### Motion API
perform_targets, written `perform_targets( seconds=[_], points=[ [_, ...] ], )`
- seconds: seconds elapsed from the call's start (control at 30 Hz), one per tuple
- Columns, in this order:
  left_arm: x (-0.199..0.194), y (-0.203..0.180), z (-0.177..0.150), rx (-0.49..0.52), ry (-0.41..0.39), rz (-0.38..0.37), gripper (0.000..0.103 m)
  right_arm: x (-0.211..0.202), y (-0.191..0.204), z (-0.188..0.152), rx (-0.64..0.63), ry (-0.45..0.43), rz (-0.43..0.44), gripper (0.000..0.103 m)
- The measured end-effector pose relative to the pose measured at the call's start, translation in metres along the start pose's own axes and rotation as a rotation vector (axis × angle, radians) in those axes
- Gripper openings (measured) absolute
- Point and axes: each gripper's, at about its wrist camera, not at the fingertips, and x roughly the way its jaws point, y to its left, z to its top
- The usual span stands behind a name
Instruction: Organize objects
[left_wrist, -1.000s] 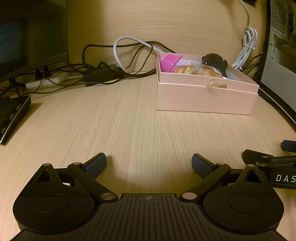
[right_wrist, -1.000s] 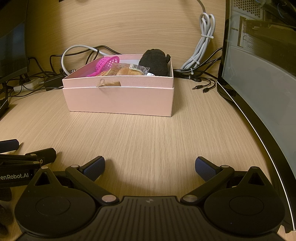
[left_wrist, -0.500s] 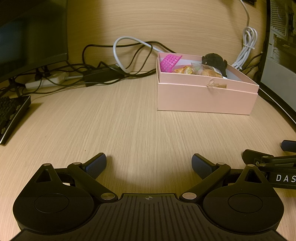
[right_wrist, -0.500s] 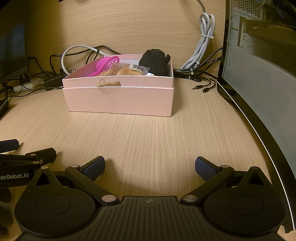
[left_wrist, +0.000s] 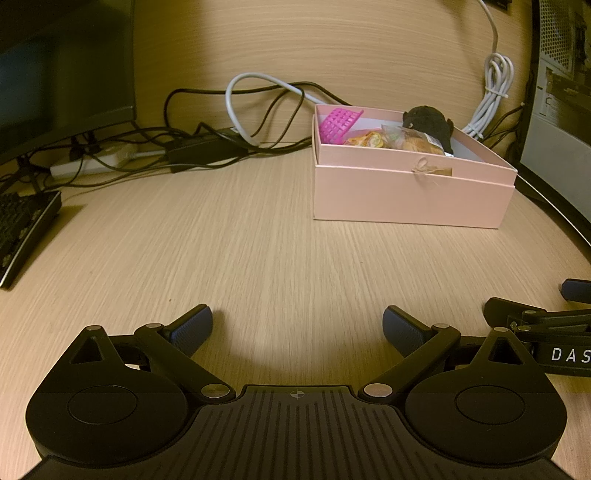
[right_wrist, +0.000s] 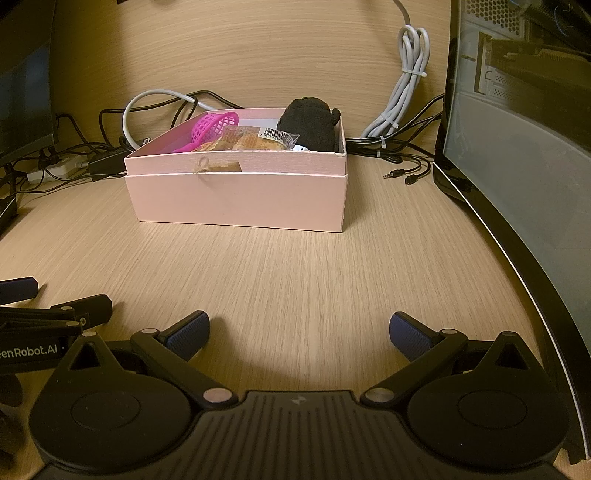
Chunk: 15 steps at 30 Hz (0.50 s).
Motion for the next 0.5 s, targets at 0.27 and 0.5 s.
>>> perform_targets(
  seconds=[0.27,0.5],
  points=[
    [0.0011,0.0007,0.0008,0.007,0.000,-0.010,0.101,0.0000,0.0001,0.0000,0.000,0.000,0.000,0.103],
    [0.0025,0.0011,0.0011,0.012,-0.001,-0.018,0.101,-0.0001,0.0002,-0.0001,0.000,0.000,0.000,0.103]
  ],
)
